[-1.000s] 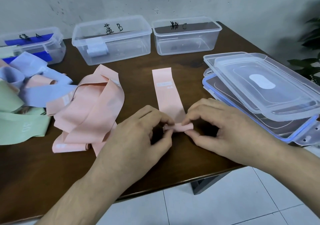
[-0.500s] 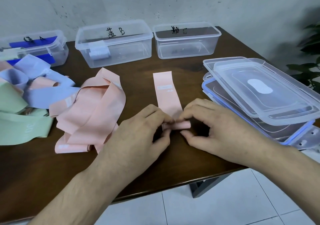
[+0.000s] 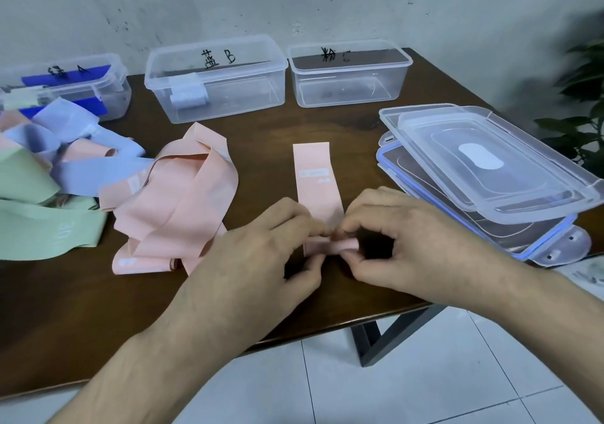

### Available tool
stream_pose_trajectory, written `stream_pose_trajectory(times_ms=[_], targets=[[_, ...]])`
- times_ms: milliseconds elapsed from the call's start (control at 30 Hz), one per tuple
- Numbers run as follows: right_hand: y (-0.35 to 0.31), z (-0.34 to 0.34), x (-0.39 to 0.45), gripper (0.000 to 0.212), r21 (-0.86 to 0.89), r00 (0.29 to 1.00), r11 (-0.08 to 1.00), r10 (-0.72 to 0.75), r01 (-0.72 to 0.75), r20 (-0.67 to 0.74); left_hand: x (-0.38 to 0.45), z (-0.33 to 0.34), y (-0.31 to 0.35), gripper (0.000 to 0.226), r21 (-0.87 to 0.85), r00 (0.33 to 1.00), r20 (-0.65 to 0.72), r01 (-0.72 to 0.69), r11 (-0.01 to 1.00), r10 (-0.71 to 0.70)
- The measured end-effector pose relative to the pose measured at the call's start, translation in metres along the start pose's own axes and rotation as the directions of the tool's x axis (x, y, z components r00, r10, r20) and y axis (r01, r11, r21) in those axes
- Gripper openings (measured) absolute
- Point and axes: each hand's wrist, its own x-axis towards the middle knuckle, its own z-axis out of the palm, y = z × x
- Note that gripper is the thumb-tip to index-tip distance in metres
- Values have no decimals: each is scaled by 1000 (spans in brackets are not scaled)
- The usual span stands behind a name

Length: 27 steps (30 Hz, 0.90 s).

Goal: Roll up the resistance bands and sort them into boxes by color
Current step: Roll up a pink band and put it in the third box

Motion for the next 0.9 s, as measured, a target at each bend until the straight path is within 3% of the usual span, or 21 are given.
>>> stream_pose_trajectory(times_ms=[133,233,433,567,900], targets=[[3,0,0,13,29,999,999,37,-37,-10,2,1,-3,11,33,1000,-13,11,999,-10],[3,2,0,23,1,999,1000,20,-20,-35,4,1,-7,13,14,999,-4,42,999,-42],[5,2,1,14,56,999,997,48,-47,-14,6,-1,-6,21,19,998,25,49,999,-49],[6,0,5,11,57,998,996,67,-68,11,5,0,-5,15,92,1000,12,4,996,-6],[5,0,9,23,41,996,995,91,-91,24,15,1,-10,17,86,1000,-7,24,996,-24]])
